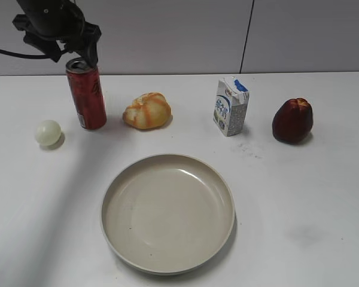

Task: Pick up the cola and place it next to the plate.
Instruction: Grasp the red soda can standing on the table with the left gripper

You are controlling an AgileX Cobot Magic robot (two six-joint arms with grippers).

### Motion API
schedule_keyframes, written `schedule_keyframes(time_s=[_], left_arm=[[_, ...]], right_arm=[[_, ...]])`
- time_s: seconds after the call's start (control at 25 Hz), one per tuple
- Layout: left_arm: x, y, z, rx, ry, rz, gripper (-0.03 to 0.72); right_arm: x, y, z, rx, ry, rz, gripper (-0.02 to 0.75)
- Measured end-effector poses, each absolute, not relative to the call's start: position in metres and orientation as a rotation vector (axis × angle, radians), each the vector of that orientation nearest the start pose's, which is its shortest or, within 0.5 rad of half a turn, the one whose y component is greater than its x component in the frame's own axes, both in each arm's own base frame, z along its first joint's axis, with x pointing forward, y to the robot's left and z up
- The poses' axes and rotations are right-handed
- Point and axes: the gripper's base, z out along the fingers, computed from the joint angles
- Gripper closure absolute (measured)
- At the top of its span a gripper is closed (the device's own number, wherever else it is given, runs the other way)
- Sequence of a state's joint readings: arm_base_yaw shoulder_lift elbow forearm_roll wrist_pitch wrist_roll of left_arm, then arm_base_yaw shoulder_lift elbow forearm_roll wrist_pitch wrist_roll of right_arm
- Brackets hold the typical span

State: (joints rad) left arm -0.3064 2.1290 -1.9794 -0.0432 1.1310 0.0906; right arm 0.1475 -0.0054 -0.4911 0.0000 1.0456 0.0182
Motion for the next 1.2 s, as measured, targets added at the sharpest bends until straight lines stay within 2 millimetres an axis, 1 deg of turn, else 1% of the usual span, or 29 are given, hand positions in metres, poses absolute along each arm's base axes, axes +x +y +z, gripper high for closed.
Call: schedule_keyframes(time_s=[0.2,0.32,0.48,0.72,1.04,1.2], left_arm=[[0.448,-0.146,0.284,0.525,2.656,-0.117,0.033],[0.448,-0.147,0.285,0.527,2.657,-0.119,0.034],[0.451,-0.147,0.276,0.532,2.682,-0.116,0.035],[0.457,-0.150,0.254,0.536,2.728,-0.126,0.035],[0.460,-0.151,0.243,0.539,2.749,-0.123,0.043],[0.461,-0.152,0.236,0.541,2.761,-0.122,0.068]], right_arm=[[-0.004,-0.001,0.276,-0.130,2.030,0.105,0.163],[-0.004,-0.001,0.276,-0.130,2.030,0.105,0.163],[-0.004,-0.001,0.276,-0.131,2.030,0.104,0.163],[-0.004,-0.001,0.276,-0.131,2.030,0.104,0.163],[-0.004,-0.001,0.276,-0.131,2.030,0.104,0.163],[-0.004,-0.001,0.276,-0.130,2.030,0.105,0.163]])
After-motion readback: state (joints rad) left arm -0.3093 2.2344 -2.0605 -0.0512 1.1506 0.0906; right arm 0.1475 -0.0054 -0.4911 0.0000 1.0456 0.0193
